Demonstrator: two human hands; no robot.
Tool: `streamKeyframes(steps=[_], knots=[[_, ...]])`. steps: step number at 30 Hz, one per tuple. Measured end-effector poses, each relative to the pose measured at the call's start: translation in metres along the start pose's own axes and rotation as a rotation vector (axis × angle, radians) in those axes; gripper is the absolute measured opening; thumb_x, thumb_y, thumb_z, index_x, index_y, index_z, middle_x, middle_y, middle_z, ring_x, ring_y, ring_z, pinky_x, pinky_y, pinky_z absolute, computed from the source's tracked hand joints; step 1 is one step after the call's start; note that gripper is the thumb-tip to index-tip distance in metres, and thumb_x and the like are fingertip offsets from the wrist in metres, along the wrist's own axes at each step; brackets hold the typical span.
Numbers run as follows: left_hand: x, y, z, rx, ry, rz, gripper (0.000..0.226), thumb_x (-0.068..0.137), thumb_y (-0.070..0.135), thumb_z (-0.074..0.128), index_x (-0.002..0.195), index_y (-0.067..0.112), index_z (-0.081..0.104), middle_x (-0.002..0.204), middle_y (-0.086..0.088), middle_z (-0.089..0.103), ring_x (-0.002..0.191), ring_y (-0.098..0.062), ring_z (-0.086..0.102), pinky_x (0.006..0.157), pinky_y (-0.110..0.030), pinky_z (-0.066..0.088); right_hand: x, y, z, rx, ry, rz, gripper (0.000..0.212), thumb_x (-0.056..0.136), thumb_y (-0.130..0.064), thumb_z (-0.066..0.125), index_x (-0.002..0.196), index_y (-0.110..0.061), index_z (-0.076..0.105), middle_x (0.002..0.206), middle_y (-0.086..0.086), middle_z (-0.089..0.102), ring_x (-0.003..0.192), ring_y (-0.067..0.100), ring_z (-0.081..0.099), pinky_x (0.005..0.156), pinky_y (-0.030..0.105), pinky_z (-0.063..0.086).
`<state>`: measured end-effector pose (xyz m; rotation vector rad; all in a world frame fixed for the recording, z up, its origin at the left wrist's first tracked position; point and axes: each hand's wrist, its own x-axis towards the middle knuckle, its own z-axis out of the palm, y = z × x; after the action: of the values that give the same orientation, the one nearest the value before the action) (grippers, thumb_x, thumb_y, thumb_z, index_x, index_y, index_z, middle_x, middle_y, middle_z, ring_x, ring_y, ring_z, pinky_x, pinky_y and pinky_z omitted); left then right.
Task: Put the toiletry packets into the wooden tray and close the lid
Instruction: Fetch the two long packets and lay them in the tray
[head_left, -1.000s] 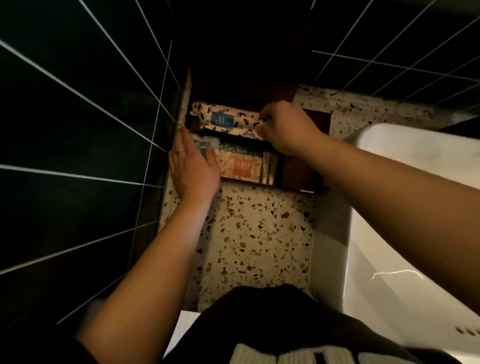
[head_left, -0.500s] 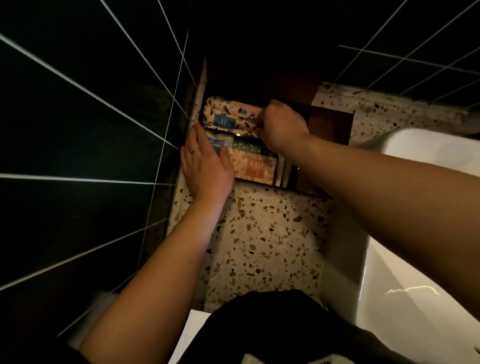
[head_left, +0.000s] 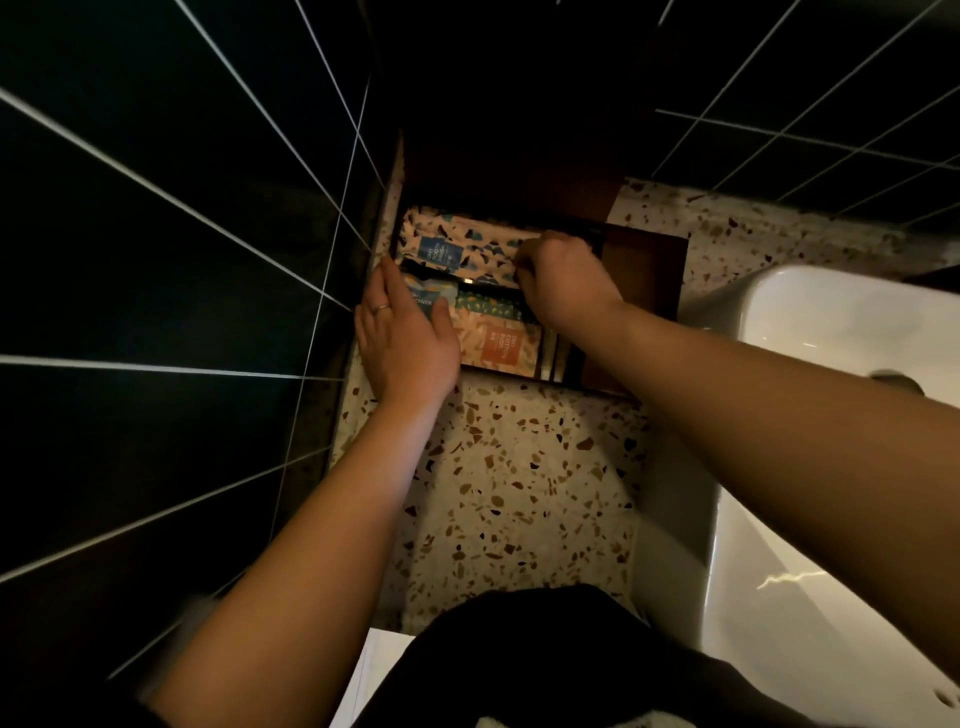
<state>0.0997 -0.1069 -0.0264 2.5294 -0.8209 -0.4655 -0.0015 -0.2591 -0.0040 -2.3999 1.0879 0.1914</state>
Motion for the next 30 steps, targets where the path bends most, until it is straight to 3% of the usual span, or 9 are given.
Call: streamKeyframes(steps=[6, 10, 13, 19, 25, 30], knots=[[0.012, 0.007, -0.007, -0.100, -0.058, -0.052, 0.070, 0.102, 0.039, 0.045, 0.159, 0.012, 0.015, 0.165, -0.010, 0.018, 0.149, -0.033, 0.022, 0.121, -0.052, 0.021, -0.023, 0.010, -0.014, 0.241, 0.097, 0.076, 0.031, 0.099, -0.021, 0.052, 0.127, -0.013, 0.062, 0.126, 0.015, 0.060, 0.111, 0.031, 0.059, 0.089, 0.035, 0.051], [0.026, 0.015, -0.011, -0.249, -0.069, -0.068, 0.067, 0.101, 0.039, 0.047, 0.157, 0.014, 0.022, 0.165, -0.004, 0.018, 0.148, -0.030, 0.025, 0.117, -0.053, 0.030, -0.034, 0.024, -0.028, 0.421, 0.185, 0.162, 0.033, 0.096, -0.021, 0.055, 0.129, -0.017, 0.059, 0.123, 0.009, 0.063, 0.108, 0.023, 0.061, 0.086, 0.032, 0.052], [0.038, 0.025, -0.015, -0.345, -0.073, -0.027, 0.066, 0.101, 0.037, 0.051, 0.156, 0.016, 0.024, 0.162, -0.005, 0.024, 0.146, -0.028, 0.030, 0.117, -0.051, 0.032, -0.032, 0.035, -0.037, 0.538, 0.191, 0.257, 0.038, 0.094, -0.021, 0.058, 0.132, -0.019, 0.056, 0.120, 0.002, 0.064, 0.107, 0.017, 0.059, 0.082, 0.025, 0.045], [0.062, 0.042, -0.021, -0.522, -0.118, -0.023, 0.065, 0.100, 0.037, 0.053, 0.157, 0.027, 0.024, 0.157, -0.003, 0.036, 0.141, -0.024, 0.040, 0.113, -0.043, 0.039, -0.017, 0.043, -0.049, 0.667, 0.204, 0.302, 0.056, 0.092, -0.021, 0.062, 0.145, -0.020, 0.043, 0.114, -0.007, 0.058, 0.103, 0.012, 0.055, 0.079, 0.024, 0.043], [0.081, 0.050, -0.023, -0.636, -0.140, -0.008, 0.061, 0.100, 0.035, 0.053, 0.155, 0.027, 0.028, 0.149, 0.005, 0.046, 0.135, -0.016, 0.045, 0.098, -0.027, 0.037, -0.004, 0.046, -0.050, 0.697, 0.167, 0.336, 0.070, 0.092, -0.024, 0.064, 0.153, -0.018, 0.030, 0.122, -0.001, 0.062, 0.111, 0.015, 0.055, 0.083, 0.024, 0.040], [0.092, 0.051, -0.028, -0.715, -0.188, -0.078, 0.061, 0.102, 0.031, 0.052, 0.156, 0.024, 0.025, 0.154, 0.000, 0.044, 0.137, -0.019, 0.046, 0.110, -0.040, 0.042, 0.001, 0.045, -0.049, 0.749, 0.160, 0.359, 0.073, 0.090, -0.023, 0.064, 0.154, -0.021, 0.028, 0.110, -0.015, 0.056, 0.105, 0.010, 0.054, 0.079, 0.021, 0.044]])
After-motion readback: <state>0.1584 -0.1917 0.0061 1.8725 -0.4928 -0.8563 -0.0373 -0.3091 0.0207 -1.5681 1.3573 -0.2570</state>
